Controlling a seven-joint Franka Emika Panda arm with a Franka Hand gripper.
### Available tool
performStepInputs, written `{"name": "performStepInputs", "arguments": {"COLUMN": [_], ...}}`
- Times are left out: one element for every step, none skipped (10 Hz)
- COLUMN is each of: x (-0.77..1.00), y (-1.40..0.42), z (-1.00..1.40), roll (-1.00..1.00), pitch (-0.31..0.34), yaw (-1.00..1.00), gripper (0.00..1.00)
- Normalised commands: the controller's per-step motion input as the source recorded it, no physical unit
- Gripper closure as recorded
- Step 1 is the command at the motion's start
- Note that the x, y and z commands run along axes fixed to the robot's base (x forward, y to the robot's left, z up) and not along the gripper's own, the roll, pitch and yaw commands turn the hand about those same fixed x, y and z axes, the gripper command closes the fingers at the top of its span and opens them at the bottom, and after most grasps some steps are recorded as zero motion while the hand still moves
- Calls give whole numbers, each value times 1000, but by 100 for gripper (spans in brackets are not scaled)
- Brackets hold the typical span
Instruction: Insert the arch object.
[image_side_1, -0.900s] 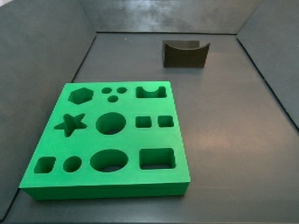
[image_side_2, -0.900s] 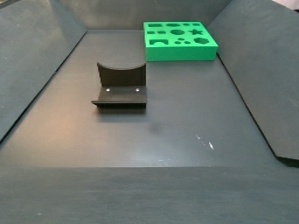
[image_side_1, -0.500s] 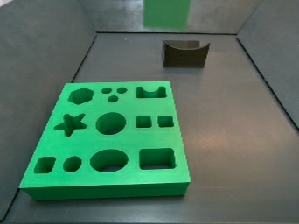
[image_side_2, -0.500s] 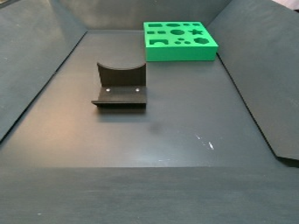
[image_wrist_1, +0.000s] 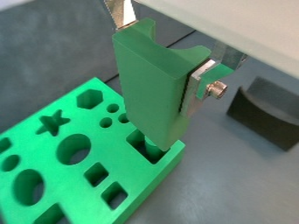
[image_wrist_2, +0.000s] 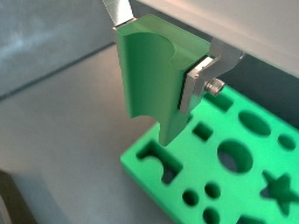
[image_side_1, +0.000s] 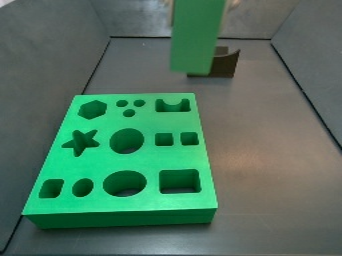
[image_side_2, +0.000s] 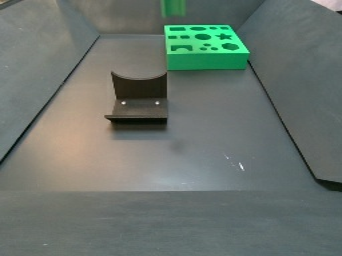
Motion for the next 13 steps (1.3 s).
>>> {"name": "performStepInputs", "arguments": {"x": [-366, 0, -40, 0, 0, 69, -111, -49, 0, -166, -206, -146, -137], "y": [91, 66, 60, 3, 0, 0, 0, 0, 0, 163, 166, 26, -40], "z": [-857, -840, -783, -697, -617, -629, -820, -854, -926, -829, -777, -811, -963], "roll": [0, -24, -87, -51, 0, 36, 71, 21, 70, 110, 113, 166, 106], "pitch": [-219, -164, -193, -139, -100, -43, -169, -169, -147, -194, -217, -164, -123], "yaw": [0, -69, -34, 0, 3, 0, 120, 183, 149, 334, 429, 286, 163], "gripper": [100, 100, 100, 100, 100, 100, 100, 100, 100, 100, 100, 100, 100]}}
